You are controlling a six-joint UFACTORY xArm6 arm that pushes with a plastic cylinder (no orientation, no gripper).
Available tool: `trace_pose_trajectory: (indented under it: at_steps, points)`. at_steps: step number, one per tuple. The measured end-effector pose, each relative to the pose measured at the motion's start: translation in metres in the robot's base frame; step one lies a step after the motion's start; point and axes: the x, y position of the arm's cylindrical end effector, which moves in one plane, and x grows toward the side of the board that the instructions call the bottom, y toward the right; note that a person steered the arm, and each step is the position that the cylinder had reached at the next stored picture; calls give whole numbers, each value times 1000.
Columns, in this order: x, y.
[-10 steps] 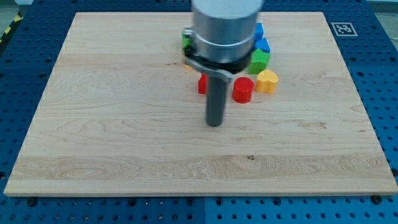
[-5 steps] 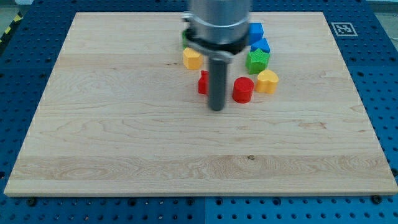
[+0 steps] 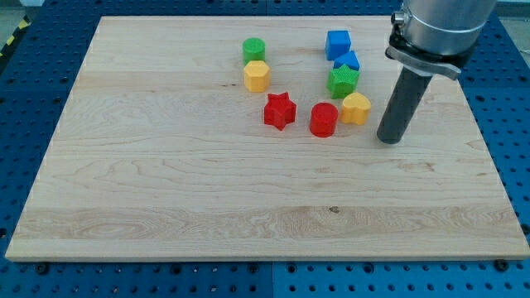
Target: Push the yellow heart between the green star and the red circle
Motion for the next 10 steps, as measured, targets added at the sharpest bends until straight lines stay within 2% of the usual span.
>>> trace_pose_trajectory:
  at_steps: [6, 10]
  points:
    - [-22, -17]
    - [-23, -41]
